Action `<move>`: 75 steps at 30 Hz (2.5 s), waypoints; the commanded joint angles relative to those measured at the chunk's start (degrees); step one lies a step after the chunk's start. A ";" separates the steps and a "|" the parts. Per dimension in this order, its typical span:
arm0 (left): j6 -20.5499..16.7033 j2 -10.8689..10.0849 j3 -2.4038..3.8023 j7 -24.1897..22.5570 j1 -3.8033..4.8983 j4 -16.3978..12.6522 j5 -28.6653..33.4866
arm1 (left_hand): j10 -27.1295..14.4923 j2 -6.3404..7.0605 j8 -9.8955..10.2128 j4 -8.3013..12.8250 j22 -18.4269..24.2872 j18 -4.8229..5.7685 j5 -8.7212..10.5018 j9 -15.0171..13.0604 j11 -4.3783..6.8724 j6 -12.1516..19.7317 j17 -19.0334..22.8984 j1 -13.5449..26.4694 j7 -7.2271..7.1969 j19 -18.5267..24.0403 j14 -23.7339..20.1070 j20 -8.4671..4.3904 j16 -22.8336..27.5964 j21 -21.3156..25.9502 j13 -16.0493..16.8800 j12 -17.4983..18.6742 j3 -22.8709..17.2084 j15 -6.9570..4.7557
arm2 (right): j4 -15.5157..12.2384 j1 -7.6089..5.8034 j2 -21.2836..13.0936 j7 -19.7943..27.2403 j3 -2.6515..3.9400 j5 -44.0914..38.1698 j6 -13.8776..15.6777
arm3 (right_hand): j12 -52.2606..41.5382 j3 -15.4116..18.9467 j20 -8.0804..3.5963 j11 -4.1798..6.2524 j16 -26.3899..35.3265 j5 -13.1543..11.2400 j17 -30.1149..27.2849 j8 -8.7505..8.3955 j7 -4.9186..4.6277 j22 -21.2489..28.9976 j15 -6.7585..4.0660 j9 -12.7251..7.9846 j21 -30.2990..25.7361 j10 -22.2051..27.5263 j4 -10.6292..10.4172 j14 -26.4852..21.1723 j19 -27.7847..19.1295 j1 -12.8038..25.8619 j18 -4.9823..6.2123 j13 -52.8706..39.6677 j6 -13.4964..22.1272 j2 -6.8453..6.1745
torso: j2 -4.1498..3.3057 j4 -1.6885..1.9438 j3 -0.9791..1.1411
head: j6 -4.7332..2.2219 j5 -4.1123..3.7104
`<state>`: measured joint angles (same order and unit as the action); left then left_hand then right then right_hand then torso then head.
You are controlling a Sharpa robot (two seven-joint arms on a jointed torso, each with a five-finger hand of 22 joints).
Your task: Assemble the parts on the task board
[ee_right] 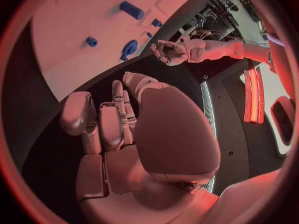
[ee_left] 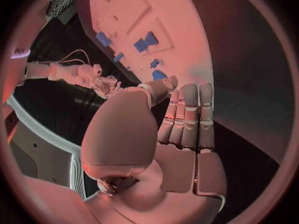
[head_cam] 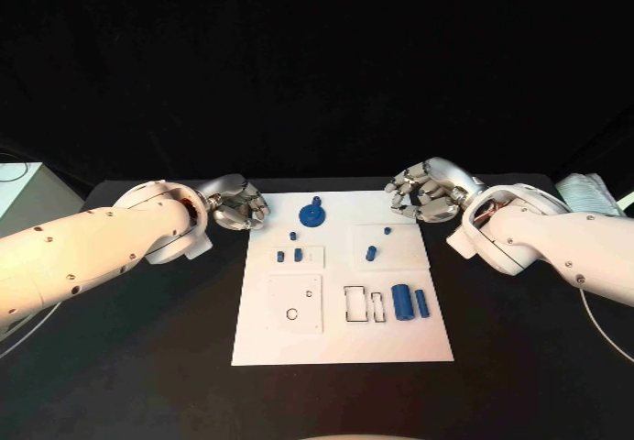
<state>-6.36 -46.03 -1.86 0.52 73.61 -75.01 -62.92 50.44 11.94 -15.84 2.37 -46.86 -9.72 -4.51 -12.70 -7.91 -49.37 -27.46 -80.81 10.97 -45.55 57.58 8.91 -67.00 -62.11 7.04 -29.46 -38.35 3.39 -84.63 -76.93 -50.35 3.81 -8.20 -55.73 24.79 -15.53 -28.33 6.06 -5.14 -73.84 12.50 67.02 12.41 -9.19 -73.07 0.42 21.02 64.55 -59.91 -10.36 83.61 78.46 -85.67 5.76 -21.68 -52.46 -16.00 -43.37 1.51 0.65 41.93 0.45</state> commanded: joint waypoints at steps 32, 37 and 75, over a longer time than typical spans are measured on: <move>-4.47 -10.54 0.32 -20.79 -0.02 -12.45 48.30 | 0.75 -0.48 0.20 -4.04 5.68 -0.88 0.16 0.03 0.11 0.31 2.86 3.24 0.52 -1.68 0.61 0.66 4.84 7.75 -0.88 -0.92 5.32 0.28 | 1.07 2.78 3.95 -13.70 -0.56 -39.59 -6.51 | 4.72 -4.63 -0.02 -0.03 -0.71 -7.00 0.74 0.57 0.98 -2.55 -0.10 -0.08 2.54 -0.55 4.54 1.59 1.83 5.20 -0.80 9.83 -3.74 1.43 | -0.14 0.14 -0.08 | -0.83 -2.02; -4.54 -10.65 0.32 -20.66 -0.02 -12.67 48.20 | 0.76 -0.55 0.19 -4.01 5.72 -0.88 0.16 0.02 0.11 0.29 2.88 3.14 0.52 -1.73 0.61 0.65 4.88 7.80 -0.90 -0.92 5.30 0.27 | 1.15 3.07 4.38 -13.85 -0.62 -39.79 -7.69 | 4.49 -6.28 -0.07 0.18 -1.36 -7.56 1.50 0.92 1.08 -3.59 -0.12 0.04 4.01 -2.01 5.00 1.91 2.56 5.87 -1.08 10.72 -4.81 1.56 | -0.17 0.13 -0.02 | -0.67 -2.00; -4.53 -10.97 0.31 -20.22 -0.01 -12.96 48.10 | 0.68 -0.81 0.14 -3.96 5.91 -0.87 0.20 0.00 0.05 0.21 2.96 2.88 0.58 -1.97 0.65 0.61 5.06 8.01 -1.01 -0.84 5.31 0.28 | 0.66 4.24 5.30 -18.42 -0.75 -42.88 -7.05 | 5.55 -11.57 -1.45 1.89 -1.65 -5.53 0.81 3.61 2.13 -7.82 -1.73 2.28 9.72 -9.88 10.23 2.18 5.10 7.69 -2.23 13.04 -9.77 5.11 | -0.03 0.07 -0.04 | -0.06 -2.31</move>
<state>-10.94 -57.03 -1.59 -19.01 73.57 -87.76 -15.21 50.70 11.48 -15.53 -1.66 -41.00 -9.71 -4.51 -12.63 -7.89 -49.06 -24.55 -77.78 11.46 -47.00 58.05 9.53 -62.28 -54.49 6.12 -30.12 -33.20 3.80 -83.88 -73.26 -45.07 -13.50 -8.54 -98.23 18.56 -10.17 -39.92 4.62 -4.37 -75.59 6.79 67.84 15.73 -7.12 -74.92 -0.85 23.15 74.14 -68.41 -0.30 84.03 83.31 -77.38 3.94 -8.59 -61.88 -12.03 -43.42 1.59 0.62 41.83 -1.87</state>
